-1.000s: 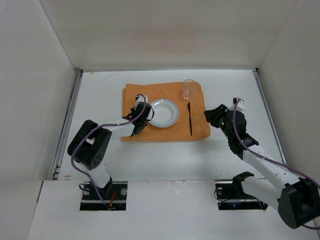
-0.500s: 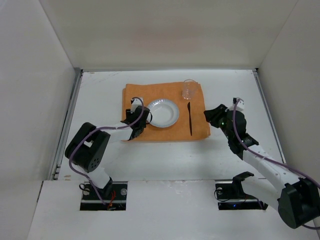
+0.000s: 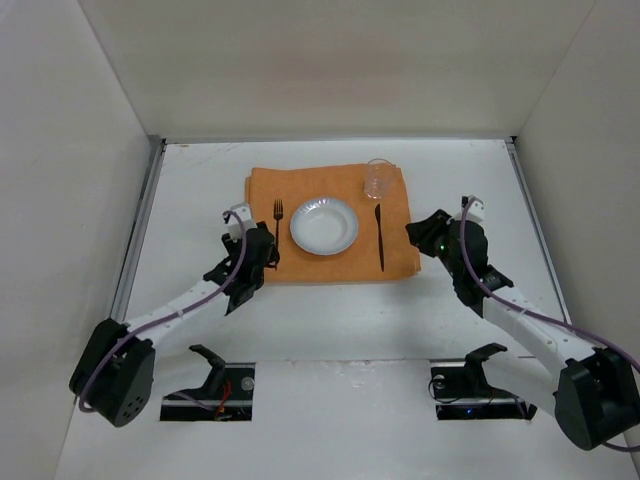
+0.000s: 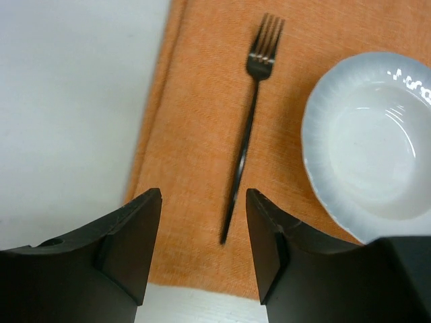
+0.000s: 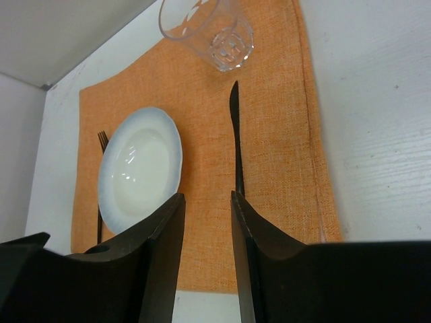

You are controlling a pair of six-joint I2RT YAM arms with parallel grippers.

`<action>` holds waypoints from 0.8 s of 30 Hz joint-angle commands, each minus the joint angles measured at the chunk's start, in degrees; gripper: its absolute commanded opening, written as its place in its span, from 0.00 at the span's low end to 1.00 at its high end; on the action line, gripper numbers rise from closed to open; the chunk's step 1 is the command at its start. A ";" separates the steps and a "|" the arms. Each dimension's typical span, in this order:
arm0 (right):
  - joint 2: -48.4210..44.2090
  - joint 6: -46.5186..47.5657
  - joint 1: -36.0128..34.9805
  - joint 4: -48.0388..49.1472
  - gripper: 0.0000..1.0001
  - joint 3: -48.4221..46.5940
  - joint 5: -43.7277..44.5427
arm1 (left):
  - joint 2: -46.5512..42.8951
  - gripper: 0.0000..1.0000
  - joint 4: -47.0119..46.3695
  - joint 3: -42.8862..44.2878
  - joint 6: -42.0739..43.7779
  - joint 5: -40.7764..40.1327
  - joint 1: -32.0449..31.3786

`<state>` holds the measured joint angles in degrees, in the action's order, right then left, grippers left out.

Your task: Set the dinner table for one person

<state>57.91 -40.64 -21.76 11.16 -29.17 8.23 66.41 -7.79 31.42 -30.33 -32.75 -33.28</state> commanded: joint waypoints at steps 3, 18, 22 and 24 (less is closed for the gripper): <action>-1.30 0.83 -0.26 2.91 0.38 -0.45 4.51 | -10.58 0.52 10.94 -3.90 -12.37 -2.57 5.97; -1.13 -5.49 5.09 4.30 0.41 3.67 7.86 | -21.68 0.66 21.15 -10.76 -21.17 -2.85 22.94; -1.49 -6.56 7.30 5.72 0.50 5.00 6.63 | -20.89 0.67 20.19 -11.47 -21.70 2.07 27.08; -0.26 -6.20 7.13 5.80 0.50 4.47 6.71 | -19.84 0.67 18.87 -11.56 -21.70 3.04 27.70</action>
<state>57.45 -45.87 -14.50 12.27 -23.90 14.76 45.87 11.81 20.67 -50.74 -32.53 -6.55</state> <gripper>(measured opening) 0.499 0.670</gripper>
